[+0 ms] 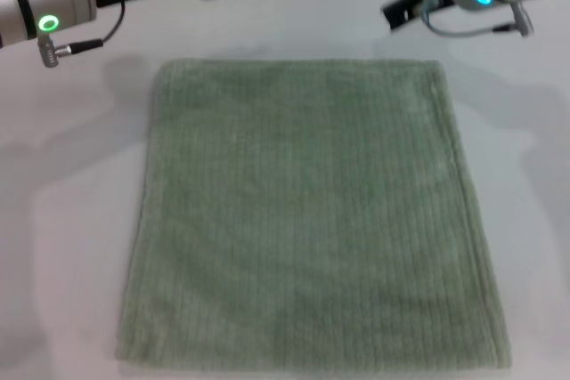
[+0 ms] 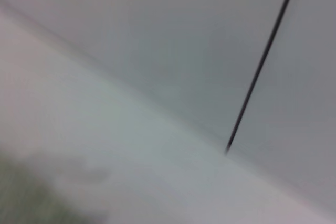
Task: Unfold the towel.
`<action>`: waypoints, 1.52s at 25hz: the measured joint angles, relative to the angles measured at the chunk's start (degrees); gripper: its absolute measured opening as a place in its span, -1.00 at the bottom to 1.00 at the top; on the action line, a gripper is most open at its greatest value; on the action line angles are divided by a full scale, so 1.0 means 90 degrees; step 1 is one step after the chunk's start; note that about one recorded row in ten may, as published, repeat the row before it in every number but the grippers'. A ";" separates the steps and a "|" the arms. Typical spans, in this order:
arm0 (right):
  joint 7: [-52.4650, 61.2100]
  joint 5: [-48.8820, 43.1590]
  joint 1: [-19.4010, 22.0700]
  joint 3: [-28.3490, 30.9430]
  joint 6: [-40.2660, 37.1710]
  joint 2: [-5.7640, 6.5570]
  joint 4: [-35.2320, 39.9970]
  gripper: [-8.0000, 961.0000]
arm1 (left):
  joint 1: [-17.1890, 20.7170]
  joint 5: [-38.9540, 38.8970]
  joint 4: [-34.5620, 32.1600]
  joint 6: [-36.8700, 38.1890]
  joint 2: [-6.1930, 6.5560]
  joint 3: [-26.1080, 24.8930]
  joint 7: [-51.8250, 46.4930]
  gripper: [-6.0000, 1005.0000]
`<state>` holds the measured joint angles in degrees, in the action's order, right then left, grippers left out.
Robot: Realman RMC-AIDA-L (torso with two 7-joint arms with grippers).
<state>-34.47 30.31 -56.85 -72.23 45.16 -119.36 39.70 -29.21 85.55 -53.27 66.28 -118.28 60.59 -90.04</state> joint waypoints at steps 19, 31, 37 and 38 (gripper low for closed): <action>0.2817 0.0119 0.2222 -0.3312 -0.8152 -0.0059 0.0429 -0.98 | -0.0666 -0.5975 0.4143 -0.0542 -0.0035 -0.1112 0.5370 0.02; 0.2834 0.2262 0.2620 -0.4831 -1.2347 -0.0058 -0.2006 -0.99 | -0.0846 -0.6805 0.4734 -0.0936 -0.0041 -0.1135 0.7106 0.01; 0.3021 0.2256 0.2790 -0.4823 -1.2510 -0.0033 -0.2698 -0.89 | -0.0809 -0.6778 0.4912 -0.0757 -0.0059 -0.1096 0.7218 0.01; 0.3159 0.2256 0.2795 -0.4786 -1.2519 -0.0015 -0.2920 -0.85 | -0.0829 -0.6757 0.4974 -0.0761 -0.0066 -0.1057 0.7231 0.01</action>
<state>-6.04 50.62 -31.69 -115.30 -67.51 -119.50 13.42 -36.67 24.74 -8.50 59.43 -118.88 51.08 -24.97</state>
